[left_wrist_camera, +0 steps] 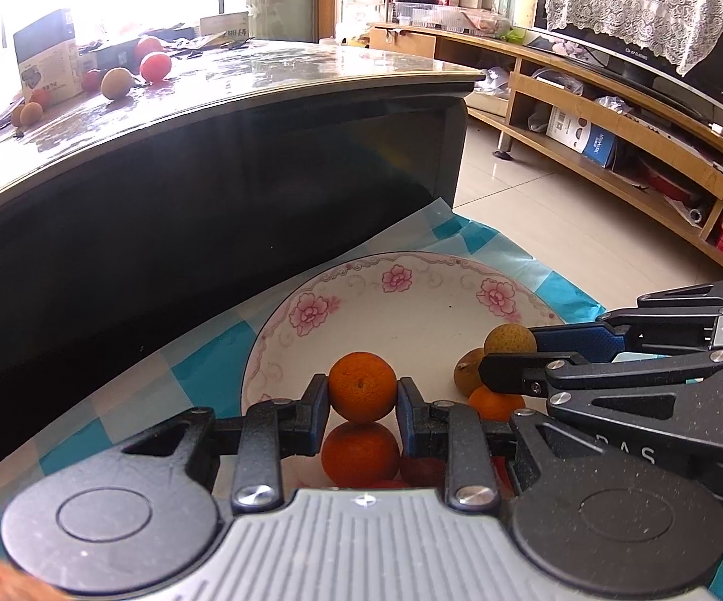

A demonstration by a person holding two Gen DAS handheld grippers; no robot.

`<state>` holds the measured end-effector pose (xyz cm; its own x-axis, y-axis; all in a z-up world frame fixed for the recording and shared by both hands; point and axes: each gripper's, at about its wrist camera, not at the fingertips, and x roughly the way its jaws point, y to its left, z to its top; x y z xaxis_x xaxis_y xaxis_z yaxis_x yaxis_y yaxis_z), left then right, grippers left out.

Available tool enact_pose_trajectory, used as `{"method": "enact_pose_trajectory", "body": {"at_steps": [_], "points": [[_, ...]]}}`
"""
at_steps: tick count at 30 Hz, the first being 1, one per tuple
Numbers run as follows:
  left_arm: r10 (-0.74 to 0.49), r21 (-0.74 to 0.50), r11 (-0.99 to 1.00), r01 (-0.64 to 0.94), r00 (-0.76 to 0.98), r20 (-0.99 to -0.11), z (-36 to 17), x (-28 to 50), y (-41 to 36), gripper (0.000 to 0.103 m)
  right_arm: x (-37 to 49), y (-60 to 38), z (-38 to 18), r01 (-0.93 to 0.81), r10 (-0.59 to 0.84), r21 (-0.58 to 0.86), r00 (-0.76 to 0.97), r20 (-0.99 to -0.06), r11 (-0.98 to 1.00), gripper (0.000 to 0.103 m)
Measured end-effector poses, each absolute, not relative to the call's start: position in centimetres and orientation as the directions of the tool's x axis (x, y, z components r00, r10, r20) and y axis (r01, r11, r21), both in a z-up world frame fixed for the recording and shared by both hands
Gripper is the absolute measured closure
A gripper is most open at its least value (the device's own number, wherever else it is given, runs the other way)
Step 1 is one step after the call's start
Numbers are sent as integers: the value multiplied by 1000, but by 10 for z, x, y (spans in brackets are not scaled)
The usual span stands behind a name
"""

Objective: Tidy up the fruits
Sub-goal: 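Carry the orange and yellow fruit into the white floral bowl, then open both tools to release the fruits and lift out of the bowl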

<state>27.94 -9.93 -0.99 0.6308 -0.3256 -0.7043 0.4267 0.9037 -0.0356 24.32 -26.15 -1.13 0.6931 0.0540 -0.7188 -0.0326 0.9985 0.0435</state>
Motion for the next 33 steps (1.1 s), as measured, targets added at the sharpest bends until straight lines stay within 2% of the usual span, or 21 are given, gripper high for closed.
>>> {"method": "enact_pose_trajectory", "body": {"at_steps": [33], "points": [[-339, -54, 907, 418, 647, -683, -6, 281, -96, 64, 245, -268, -9, -34, 75, 73, 707, -703, 997, 77]]}}
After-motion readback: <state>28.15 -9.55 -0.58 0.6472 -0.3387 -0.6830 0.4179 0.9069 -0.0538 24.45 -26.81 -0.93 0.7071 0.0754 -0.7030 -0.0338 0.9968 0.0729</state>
